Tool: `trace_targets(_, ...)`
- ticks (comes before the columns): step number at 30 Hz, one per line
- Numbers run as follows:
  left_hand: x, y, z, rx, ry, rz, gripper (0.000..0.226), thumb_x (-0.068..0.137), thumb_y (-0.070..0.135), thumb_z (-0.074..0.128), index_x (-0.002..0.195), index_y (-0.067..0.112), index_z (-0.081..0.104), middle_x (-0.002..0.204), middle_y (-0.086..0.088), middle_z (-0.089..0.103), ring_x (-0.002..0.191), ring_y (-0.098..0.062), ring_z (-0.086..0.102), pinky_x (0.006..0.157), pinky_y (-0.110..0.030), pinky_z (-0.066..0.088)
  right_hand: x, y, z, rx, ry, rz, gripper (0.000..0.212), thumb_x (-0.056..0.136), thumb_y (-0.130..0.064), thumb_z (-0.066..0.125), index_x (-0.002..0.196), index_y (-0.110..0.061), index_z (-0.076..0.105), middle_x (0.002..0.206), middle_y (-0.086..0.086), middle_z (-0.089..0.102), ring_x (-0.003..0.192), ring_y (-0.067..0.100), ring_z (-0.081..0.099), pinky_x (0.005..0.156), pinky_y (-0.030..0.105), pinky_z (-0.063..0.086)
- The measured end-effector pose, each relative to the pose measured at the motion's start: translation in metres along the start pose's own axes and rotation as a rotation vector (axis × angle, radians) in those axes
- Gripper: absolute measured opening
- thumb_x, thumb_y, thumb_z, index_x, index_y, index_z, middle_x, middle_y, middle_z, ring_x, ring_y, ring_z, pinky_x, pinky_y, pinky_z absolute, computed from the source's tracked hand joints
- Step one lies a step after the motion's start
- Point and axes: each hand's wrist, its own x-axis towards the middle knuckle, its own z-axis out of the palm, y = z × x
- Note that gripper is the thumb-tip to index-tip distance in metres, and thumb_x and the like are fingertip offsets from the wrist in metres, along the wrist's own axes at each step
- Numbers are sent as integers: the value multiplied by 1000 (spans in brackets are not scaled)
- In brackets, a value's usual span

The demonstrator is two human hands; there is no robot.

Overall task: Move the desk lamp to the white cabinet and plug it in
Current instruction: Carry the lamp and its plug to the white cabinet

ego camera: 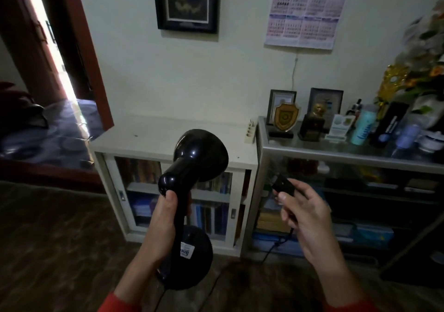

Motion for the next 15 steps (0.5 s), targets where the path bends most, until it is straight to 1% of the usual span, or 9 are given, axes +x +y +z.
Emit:
trace_targets(1,19,-1,-3,0,-2,25,100,65,90,26,118,9,52,95,-8,59,86,-24,58,73,-33,45,15,2,7,6,-3,-11,30,69,-19,70,97,-27,65,92,3,75,46,7,54,40,14,44)
trace_targets(3,57,-4,-6,-14,8,64,101,67,88,27,117,4,50,92,-7,56,87,-25,56,75,-35,44,45,7,20,12,-5,-29,32,68,-21,69,99,-26,65,91,3,75,47,7,54,41,15,45)
trace_targets(6,113,-7,-10,-64,10,91,101,61,91,32,111,5,52,85,-9,54,77,-19,52,71,-36,42,95,15,34,-4,-7,-41,37,67,-23,70,103,-23,64,89,2,74,48,7,53,42,15,45)
trace_targets(9,172,-8,-9,-130,-15,118,96,63,89,35,108,7,54,84,-10,54,73,-14,51,68,-26,45,150,23,44,-1,-3,-51,40,67,-21,69,106,-21,62,83,-2,74,46,6,52,41,14,44)
trace_targets(11,211,-9,-6,-178,-42,141,85,68,85,36,105,12,56,82,-7,54,69,-13,51,63,-22,46,187,27,49,-1,4,-60,38,70,-18,68,107,-19,62,80,-3,74,46,6,52,40,13,44)
trace_targets(13,249,-11,-1,-206,-56,161,69,73,80,35,100,22,58,79,-4,54,67,-14,48,62,-25,45,223,30,55,-16,18,-55,31,76,-12,67,105,-22,62,80,-4,75,45,6,53,40,13,43)
trace_targets(15,287,-15,5,-225,-55,169,62,72,81,36,94,29,62,75,-2,53,65,-15,47,61,-26,44,259,32,60,-10,21,-52,29,78,-8,66,101,-25,63,78,-4,75,44,5,52,38,13,40)
